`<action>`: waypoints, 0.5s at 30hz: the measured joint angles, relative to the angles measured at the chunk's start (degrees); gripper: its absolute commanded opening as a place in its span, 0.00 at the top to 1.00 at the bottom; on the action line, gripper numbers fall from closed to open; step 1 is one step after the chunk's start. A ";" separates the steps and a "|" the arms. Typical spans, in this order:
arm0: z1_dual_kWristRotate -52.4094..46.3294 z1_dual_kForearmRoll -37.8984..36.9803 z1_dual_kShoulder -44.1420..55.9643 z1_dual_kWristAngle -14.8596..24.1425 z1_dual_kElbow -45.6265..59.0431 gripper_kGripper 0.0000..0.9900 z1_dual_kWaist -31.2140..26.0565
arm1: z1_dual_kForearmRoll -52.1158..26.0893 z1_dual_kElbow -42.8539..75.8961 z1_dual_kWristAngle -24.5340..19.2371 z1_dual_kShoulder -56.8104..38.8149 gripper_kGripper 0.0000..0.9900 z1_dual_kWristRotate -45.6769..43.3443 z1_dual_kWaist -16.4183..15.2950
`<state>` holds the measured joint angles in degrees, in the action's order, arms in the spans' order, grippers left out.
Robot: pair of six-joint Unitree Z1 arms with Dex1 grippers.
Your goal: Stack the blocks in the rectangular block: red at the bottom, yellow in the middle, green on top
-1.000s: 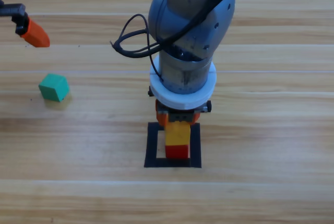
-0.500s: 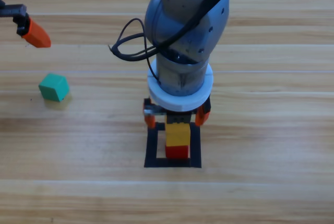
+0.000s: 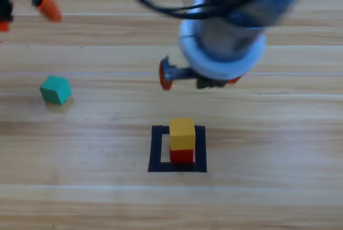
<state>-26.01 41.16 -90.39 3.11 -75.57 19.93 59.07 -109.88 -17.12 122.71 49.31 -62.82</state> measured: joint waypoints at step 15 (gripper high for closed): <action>-1.92 26.35 -32.41 0.03 -35.46 0.00 -3.46 | -41.63 50.69 23.75 -33.92 0.00 -47.17 12.14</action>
<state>-27.93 67.51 -122.80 3.14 -111.04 16.48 17.44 -59.19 6.63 88.79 2.15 -50.68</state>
